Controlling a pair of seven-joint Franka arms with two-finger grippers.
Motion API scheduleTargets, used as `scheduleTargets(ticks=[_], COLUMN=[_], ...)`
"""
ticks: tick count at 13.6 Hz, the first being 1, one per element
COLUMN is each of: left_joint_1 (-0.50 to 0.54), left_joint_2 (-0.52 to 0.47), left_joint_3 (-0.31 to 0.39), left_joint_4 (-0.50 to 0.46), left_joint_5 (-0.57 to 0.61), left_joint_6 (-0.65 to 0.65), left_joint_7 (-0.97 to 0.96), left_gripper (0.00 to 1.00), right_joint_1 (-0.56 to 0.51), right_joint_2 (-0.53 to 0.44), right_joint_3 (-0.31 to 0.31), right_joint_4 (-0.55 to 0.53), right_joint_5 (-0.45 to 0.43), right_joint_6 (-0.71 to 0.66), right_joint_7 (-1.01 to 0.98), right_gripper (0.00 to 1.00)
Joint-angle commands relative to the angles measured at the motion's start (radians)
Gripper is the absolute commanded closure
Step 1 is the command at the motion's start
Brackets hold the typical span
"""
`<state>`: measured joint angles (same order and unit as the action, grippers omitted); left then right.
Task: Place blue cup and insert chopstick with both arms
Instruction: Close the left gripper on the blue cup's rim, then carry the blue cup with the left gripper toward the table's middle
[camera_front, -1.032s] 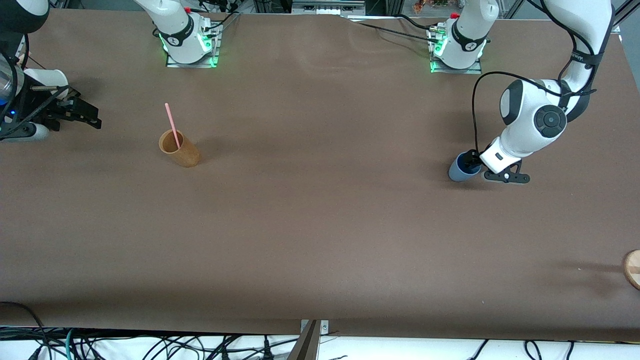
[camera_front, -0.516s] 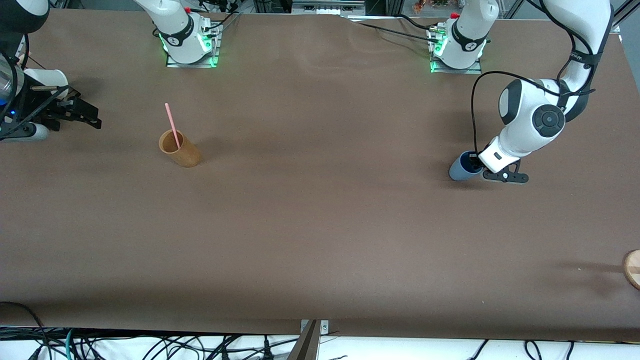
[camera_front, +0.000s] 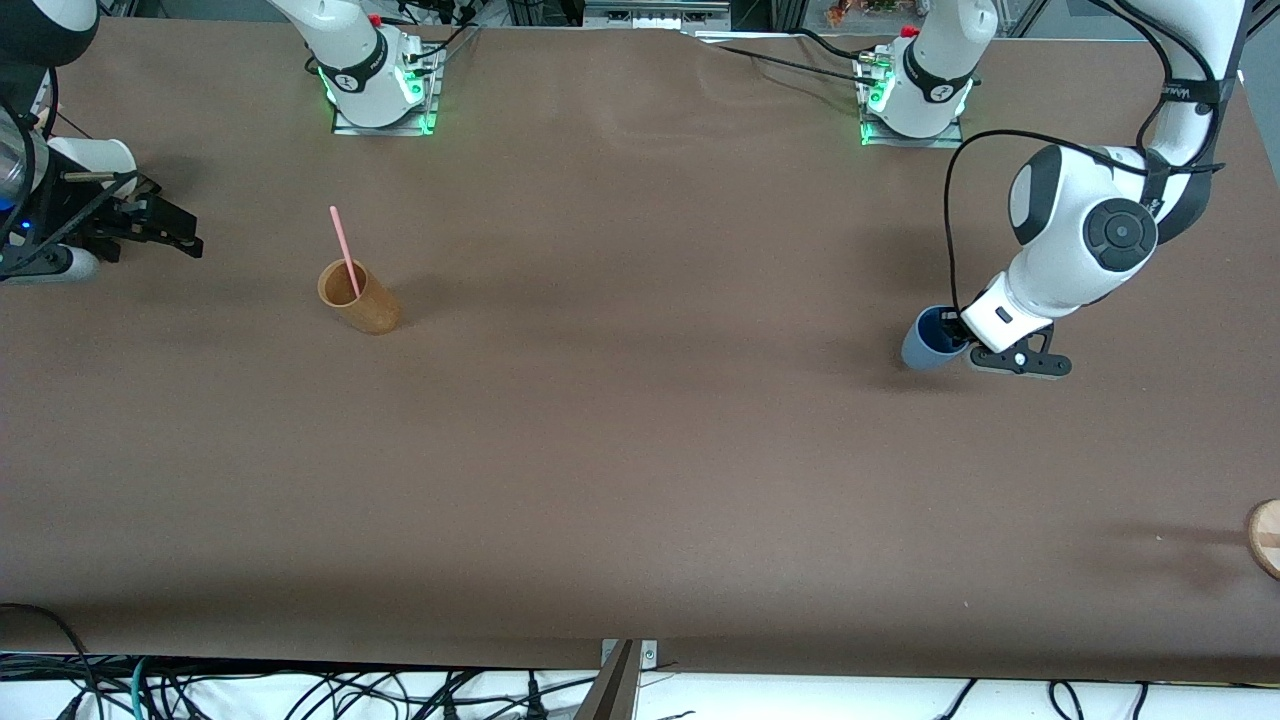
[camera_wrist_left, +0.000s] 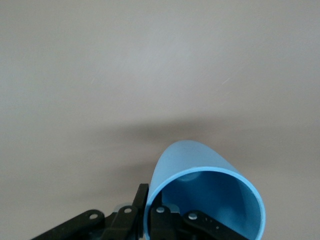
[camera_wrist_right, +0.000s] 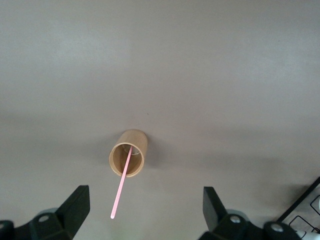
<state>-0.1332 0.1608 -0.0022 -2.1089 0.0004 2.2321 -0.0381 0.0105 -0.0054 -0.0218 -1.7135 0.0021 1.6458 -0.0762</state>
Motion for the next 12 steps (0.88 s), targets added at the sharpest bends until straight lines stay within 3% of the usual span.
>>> scheduleTargets(ticks=[1,6,9,12], left_joint_1=[-0.116,-0.409,-0.528,-0.615], left_joint_2=[0.040,0.230,0.363,0.471], left_joint_3=[-0.007,-0.007,-0.007,-0.004], left_joint_4=[0.131,0.447,0.610,0.708], left_joint_5=[-0.022,-0.022,-0.037,-0.094], left_joint_6=[-0.063,-0.250,-0.253,-0.250], left_joint_7=[-0.138,-0.578,-0.718,-0.801], left_gripper=[1.00,1.00,1.00,1.00], right_joint_1=[0.002,0.002,0.002,0.002], right_joint_2=[0.007,0.007,0.007,0.007], right_joint_3=[0.002,0.002,0.002,0.002], right_joint_4=[0.020,0.020,0.020,0.020], right_joint_5=[0.007,0.007,0.007,0.007], right_joint_6=[-0.012,-0.012,-0.012,-0.012], right_joint_7=[0.004,0.003,0.003,0.003], right_gripper=[0.00,0.00,0.00,0.00])
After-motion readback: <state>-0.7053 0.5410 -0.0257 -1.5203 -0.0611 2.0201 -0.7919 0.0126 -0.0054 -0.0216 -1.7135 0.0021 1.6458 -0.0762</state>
